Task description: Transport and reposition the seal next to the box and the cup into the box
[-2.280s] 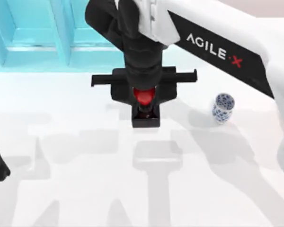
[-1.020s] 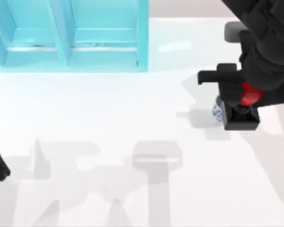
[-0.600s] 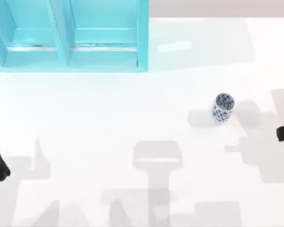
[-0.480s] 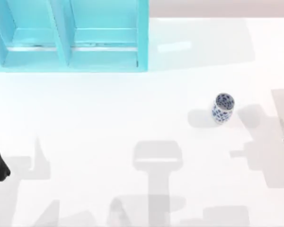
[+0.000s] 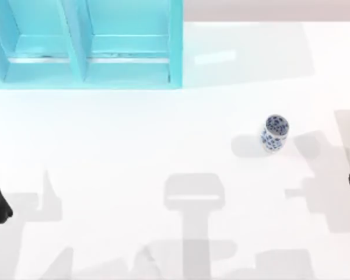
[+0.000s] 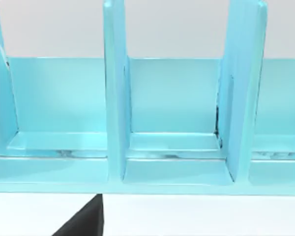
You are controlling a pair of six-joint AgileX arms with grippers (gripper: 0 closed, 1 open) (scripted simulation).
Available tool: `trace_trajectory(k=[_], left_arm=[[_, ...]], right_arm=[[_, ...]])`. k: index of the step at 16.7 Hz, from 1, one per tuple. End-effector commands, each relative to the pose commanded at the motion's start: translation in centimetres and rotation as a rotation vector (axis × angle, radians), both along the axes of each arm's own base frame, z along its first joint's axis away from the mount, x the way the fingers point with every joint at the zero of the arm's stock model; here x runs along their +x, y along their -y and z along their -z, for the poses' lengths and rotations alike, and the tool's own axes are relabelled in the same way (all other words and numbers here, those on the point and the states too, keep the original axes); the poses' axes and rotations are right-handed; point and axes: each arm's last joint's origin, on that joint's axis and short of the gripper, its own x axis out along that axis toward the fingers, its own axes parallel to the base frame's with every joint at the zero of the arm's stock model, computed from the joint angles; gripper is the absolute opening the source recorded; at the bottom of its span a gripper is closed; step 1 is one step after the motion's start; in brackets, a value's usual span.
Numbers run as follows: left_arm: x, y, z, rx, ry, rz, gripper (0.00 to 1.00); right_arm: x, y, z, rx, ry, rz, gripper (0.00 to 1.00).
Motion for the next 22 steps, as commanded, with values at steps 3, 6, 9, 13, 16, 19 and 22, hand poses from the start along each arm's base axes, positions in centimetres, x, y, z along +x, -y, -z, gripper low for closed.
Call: trace_trajectory(k=[3, 6, 9, 13, 16, 19, 22], left_arm=[[0.0, 0.0, 0.0, 0.000, 0.000, 0.000, 1.00], [0.0, 0.0, 0.0, 0.000, 0.000, 0.000, 1.00], [0.0, 0.0, 0.0, 0.000, 0.000, 0.000, 1.00], [0.0, 0.0, 0.0, 0.000, 0.000, 0.000, 1.00], [0.0, 0.0, 0.0, 0.000, 0.000, 0.000, 1.00], [0.0, 0.0, 0.0, 0.000, 0.000, 0.000, 1.00], [0.0, 0.0, 0.0, 0.000, 0.000, 0.000, 1.00]], right_arm=[[0.4, 0.0, 2.0, 0.002, 0.007, 0.007, 0.00], [0.6, 0.0, 4.3, 0.002, 0.008, 0.006, 0.00], [0.6, 0.1, 5.5, 0.001, 0.004, 0.005, 0.00], [0.6, 0.1, 5.5, 0.001, 0.004, 0.005, 0.08], [0.6, 0.1, 5.5, 0.001, 0.004, 0.005, 0.30], [0.6, 0.1, 5.5, 0.001, 0.004, 0.005, 0.53], [0.6, 0.1, 5.5, 0.001, 0.004, 0.005, 0.75]])
